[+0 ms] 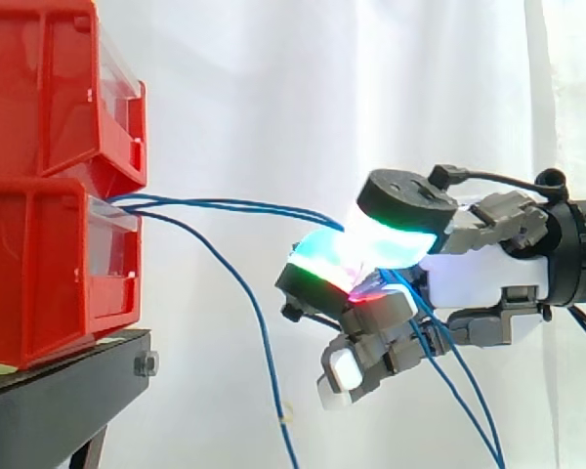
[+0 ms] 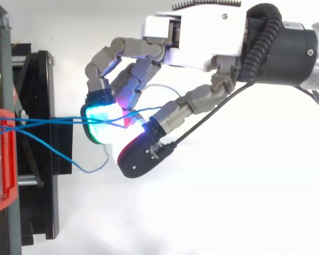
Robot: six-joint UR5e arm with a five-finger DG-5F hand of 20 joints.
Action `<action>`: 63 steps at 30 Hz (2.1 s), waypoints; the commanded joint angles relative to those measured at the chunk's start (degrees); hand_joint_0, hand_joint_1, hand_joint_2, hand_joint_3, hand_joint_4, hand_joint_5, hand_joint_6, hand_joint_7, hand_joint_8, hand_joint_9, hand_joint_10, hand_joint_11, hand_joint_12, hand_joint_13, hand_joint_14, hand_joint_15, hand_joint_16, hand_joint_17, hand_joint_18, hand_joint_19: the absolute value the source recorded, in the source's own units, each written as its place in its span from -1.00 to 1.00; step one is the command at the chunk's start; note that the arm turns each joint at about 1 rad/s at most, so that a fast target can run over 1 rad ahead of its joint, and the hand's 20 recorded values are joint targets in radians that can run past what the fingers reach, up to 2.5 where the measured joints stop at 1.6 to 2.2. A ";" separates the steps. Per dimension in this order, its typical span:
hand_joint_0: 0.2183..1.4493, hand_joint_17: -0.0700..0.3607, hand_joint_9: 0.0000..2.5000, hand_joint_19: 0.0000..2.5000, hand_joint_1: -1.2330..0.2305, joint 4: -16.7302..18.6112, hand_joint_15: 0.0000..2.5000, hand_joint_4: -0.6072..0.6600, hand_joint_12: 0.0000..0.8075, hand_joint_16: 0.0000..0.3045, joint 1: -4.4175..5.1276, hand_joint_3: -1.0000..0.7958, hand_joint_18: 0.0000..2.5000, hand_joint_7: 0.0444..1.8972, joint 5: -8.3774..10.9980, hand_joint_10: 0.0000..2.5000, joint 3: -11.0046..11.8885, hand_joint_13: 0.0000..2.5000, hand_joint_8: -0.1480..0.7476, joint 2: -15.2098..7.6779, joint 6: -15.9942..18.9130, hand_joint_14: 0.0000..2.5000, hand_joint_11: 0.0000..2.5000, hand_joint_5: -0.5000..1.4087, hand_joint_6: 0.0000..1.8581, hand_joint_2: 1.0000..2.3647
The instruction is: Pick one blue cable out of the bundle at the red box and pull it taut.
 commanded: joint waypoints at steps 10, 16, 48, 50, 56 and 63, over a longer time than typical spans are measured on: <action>-0.47 -0.10 -0.13 -0.60 -0.07 0.00 -0.53 0.21 -0.04 -0.64 0.00 -0.44 -0.55 0.14 0.00 -1.00 0.00 -0.44 0.09 0.00 0.09 -0.98 0.15 -0.64 -0.03 -1.00; -0.40 -0.10 -0.17 -0.60 -0.15 0.00 -0.53 0.20 -0.04 -0.64 0.00 -0.24 -0.58 0.16 0.00 -1.00 0.00 -0.46 0.08 0.00 0.09 -0.98 0.14 -0.65 -0.03 -0.99; -0.34 -0.13 -0.20 -0.68 -0.59 0.00 -0.55 0.18 -0.08 -0.66 0.00 -0.44 -0.52 0.12 0.00 -0.99 -0.09 -0.45 0.06 0.00 0.00 -0.98 0.17 -0.66 -0.01 -1.00; -0.52 -0.09 -0.18 -0.66 -0.52 0.00 -0.54 0.22 -0.02 -0.63 0.09 -0.44 -0.52 0.11 0.00 -1.00 -0.09 -0.44 0.10 0.00 0.00 -0.98 0.16 -0.66 -0.01 -1.00; -0.62 -0.03 -0.16 -0.65 -0.36 0.00 -0.54 0.22 0.04 -0.59 0.09 -0.44 -0.51 0.05 0.00 -1.00 -0.09 -0.43 0.18 0.00 0.00 -0.99 0.14 -0.65 -0.01 -1.00; -0.42 -0.11 -0.16 -0.60 -0.16 0.00 -0.53 0.18 -0.06 -0.65 0.09 -0.41 -0.56 0.13 0.00 -0.99 -0.09 -0.45 0.07 0.00 0.00 -0.98 0.14 -0.65 -0.03 -1.00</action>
